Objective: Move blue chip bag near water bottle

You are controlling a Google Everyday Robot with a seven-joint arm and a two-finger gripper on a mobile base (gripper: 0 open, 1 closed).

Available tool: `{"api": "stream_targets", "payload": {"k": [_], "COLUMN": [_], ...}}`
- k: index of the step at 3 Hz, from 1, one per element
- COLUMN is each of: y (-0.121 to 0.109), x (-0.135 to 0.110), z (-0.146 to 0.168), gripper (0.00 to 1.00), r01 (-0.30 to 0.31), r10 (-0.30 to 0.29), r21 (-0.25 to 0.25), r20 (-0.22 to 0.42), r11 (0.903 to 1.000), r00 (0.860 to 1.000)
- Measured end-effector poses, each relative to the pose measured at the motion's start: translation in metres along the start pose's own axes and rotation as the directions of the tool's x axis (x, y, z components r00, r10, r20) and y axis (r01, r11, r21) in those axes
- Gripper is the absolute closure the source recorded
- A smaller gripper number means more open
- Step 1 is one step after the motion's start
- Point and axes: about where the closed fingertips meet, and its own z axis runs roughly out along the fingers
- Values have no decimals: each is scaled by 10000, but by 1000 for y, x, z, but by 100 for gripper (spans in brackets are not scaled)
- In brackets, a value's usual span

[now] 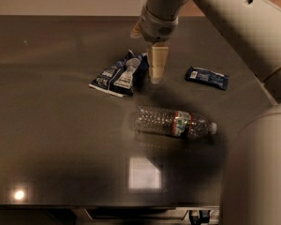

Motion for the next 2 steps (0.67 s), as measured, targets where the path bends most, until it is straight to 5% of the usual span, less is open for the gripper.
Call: {"api": "stream_targets", "payload": {"k": [2], "y": [-49], "x": [6], "z": [39], "gripper": [0], "r01": [803], "r10": [-834], "r21": [-536], "r20": [-589], "r11": [9953], "r00": [9948]}}
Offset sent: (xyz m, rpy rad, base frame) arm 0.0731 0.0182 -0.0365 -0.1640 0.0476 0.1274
